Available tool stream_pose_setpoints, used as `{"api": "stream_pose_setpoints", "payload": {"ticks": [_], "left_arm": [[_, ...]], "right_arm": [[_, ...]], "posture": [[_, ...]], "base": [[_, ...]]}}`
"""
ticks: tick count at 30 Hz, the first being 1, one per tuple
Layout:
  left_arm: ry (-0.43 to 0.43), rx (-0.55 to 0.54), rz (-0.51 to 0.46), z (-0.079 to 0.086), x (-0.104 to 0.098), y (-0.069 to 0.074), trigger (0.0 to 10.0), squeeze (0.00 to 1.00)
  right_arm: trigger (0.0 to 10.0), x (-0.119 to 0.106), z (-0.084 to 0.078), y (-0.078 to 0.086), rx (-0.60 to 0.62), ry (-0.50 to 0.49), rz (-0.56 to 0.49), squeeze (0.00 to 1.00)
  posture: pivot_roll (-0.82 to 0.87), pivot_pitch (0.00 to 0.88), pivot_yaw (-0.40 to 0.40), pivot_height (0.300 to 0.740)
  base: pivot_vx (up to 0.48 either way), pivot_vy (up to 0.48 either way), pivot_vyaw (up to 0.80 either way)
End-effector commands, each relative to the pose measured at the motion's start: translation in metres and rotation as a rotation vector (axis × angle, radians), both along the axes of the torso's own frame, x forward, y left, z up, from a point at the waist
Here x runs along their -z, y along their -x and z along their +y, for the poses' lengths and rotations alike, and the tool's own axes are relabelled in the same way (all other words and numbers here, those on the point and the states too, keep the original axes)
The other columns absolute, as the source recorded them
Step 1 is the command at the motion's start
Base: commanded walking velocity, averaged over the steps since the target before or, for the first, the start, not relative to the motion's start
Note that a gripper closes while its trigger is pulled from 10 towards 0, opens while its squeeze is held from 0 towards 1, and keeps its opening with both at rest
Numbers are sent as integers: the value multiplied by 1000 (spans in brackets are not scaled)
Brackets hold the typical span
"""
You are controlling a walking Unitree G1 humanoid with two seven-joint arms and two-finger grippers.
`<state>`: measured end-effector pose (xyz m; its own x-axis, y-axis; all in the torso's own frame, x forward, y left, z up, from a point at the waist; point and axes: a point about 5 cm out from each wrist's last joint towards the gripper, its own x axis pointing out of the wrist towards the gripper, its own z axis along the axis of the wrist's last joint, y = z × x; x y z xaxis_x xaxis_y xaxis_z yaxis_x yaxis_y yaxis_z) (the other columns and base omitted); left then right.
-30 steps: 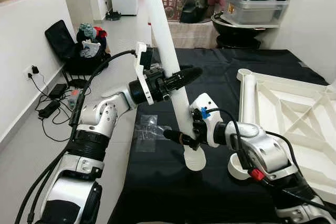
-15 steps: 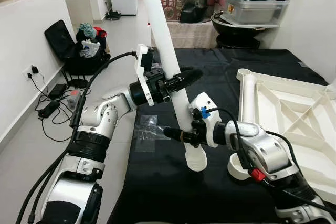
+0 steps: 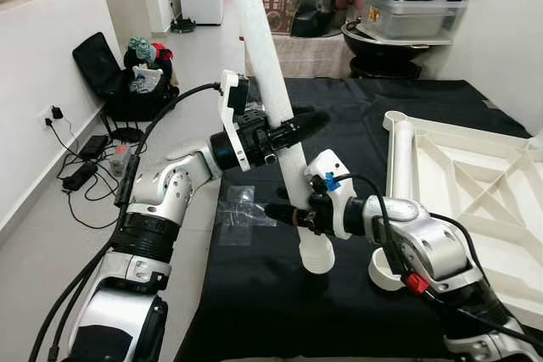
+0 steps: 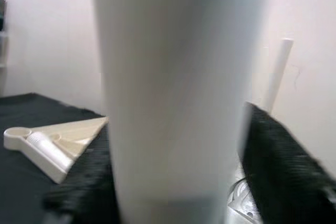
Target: Building children table
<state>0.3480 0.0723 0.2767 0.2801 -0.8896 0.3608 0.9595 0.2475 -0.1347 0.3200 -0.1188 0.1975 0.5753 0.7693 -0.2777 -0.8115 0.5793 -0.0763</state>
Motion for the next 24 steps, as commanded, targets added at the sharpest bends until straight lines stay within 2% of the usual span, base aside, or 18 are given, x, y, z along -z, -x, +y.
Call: {"api": "stream_pose_setpoints", "payload": {"ticks": [1, 2, 5, 6, 9, 11, 13, 14, 15, 16, 17, 18, 19, 20, 21, 22, 23, 24], "left_arm": [[32, 23, -52, 3, -8, 5, 10000, 1000], [32, 23, -52, 3, -8, 5, 10000, 1000], [74, 16, -58, 12, -15, 7, 10000, 1000], [74, 16, -58, 12, -15, 7, 10000, 1000], [81, -15, -44, 19, -14, 5, 10000, 1000], [85, -95, -24, 28, -12, 1, 10000, 1000], [85, -95, -24, 28, -12, 1, 10000, 1000], [85, -140, -17, 33, -11, -1, 10000, 1000], [85, -140, -17, 33, -11, -1, 10000, 1000], [84, -189, -15, 38, -9, -3, 10000, 1000], [84, -189, -15, 38, -9, -3, 10000, 1000], [91, -235, -6, 44, -7, -4, 10000, 0], [100, -281, 7, 52, -2, -4, 10000, 0], [100, -281, 7, 52, -2, -4, 10000, 0], [111, -319, 25, 59, 3, -3, 10000, 0], [111, -319, 25, 59, 3, -3, 10000, 0], [124, -364, 56, 67, 9, -3, 10000, 0], [126, -410, 89, 74, 19, -3, 10000, 0]], "right_arm": [[0, -2, -8, -3, 58, -25, -11, 0], [0, -2, -8, -3, 58, -25, -11, 0], [0, -6, -23, -13, 182, -29, -43, 0], [0, -6, -23, -13, 182, -29, -43, 0], [0, -11, -37, -20, 256, -26, -67, 0], [0, -17, -60, -28, 372, -3, -105, 0], [0, -17, -60, -28, 372, -3, -105, 0], [0, -20, -72, -31, 433, 10, -122, 0], [0, -20, -72, -31, 433, 10, -122, 0], [0, -24, -88, -34, 506, 17, -148, 0], [0, -24, -88, -34, 506, 17, -148, 0], [0, -30, -103, -34, 576, 8, -177, 0], [0, -38, -117, -33, 636, -22, -211, 0], [0, -38, -117, -33, 636, -22, -211, 0], [0, -44, -127, -31, 675, -57, -239, 0], [0, -44, -127, -31, 675, -57, -239, 0], [0, -48, -132, -26, 676, -112, -260, 0], [0, -47, -131, -17, 610, -143, -291, 0]], "posture": [[20, 0, -28, 740], [20, 0, -28, 740], [22, 0, -31, 740], [22, 0, -31, 740], [22, 0, -32, 740], [19, 0, -34, 740], [19, 0, -34, 740], [20, 0, -34, 740], [20, 0, -34, 740], [21, 0, -37, 740], [21, 0, -37, 740], [21, 0, -38, 740], [20, 0, -39, 740], [20, 0, -39, 740], [20, 0, -38, 740], [20, 0, -38, 740], [20, 0, -38, 740], [20, 0, -38, 740]], "base": [[0, 0, 0], [0, 0, 0], [0, 0, 0], [0, 0, 0], [0, 0, 0], [0, 0, 0], [0, 0, 0], [0, 0, 0], [0, 0, 0], [0, 0, 0], [0, 0, 0], [0, 0, 0], [0, 0, 0], [0, 0, 0], [0, 0, 0], [0, 0, 0], [0, 0, 0], [0, 0, 0]]}}
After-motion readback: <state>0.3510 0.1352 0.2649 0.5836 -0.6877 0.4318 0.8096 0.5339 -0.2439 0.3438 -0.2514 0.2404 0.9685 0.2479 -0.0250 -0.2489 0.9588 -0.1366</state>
